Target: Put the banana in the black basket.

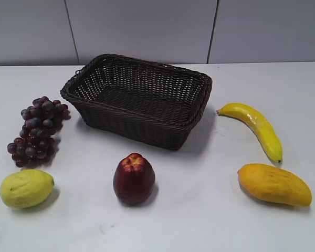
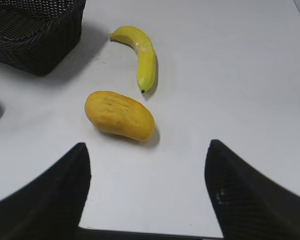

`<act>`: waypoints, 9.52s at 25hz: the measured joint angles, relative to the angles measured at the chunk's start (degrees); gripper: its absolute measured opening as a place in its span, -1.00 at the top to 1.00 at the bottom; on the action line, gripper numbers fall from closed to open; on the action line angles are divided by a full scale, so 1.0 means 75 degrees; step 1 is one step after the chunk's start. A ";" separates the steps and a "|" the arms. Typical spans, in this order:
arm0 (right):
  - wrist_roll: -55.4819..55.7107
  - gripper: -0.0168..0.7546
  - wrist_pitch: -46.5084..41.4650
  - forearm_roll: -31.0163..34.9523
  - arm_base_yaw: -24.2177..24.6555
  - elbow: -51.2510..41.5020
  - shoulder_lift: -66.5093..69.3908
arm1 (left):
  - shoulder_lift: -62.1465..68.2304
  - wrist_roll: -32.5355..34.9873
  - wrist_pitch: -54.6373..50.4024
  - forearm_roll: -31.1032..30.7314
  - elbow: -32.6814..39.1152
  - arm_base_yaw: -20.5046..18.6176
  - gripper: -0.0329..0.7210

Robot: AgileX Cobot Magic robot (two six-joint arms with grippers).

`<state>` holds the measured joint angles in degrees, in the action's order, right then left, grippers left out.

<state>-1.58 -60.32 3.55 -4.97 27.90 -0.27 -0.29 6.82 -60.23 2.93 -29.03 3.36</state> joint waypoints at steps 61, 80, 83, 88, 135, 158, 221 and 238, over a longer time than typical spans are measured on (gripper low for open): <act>0.0027 -0.78 0.5697 0.0076 0.0000 0.1938 0.9582 | 0.0000 0.0000 0.0000 0.0000 0.0000 0.0000 0.33; -0.0534 -0.68 0.4013 -0.0077 -0.0078 0.5280 1.4448 | 0.0000 0.0000 0.0000 0.0000 0.0000 0.0000 0.33; -0.0624 -0.67 0.4135 -0.0077 -0.0266 0.5327 1.4724 | 0.0000 0.0000 0.0000 0.0000 0.0000 0.0000 0.33; -0.0690 -0.66 0.4447 -0.0161 -0.0458 0.5404 1.5121 | 0.0000 0.0000 0.0000 0.0000 0.0000 0.0000 0.33; -0.0930 0.07 0.2894 -0.0473 -0.2749 0.9906 1.5419 | 0.0000 0.0000 0.0000 0.0000 0.0000 0.0000 0.33; -0.1033 -0.31 0.4235 -0.0756 -0.3743 0.9921 1.7491 | 0.0000 0.0000 0.0000 0.0000 0.0000 0.0000 0.33; 0.0999 -0.57 -0.0466 -0.1409 -0.0290 0.1856 0.3051 | 0.0000 0.0000 0.0000 0.0000 0.0000 0.0000 0.33; 0.0791 -0.57 -0.0001 -0.1389 -0.0290 0.0026 0.1005 | 0.0000 0.0000 0.0000 0.0000 0.0000 0.0000 0.33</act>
<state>4.35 -60.32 -6.87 -7.15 28.09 7.27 -0.29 6.82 -60.23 2.93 -29.03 3.36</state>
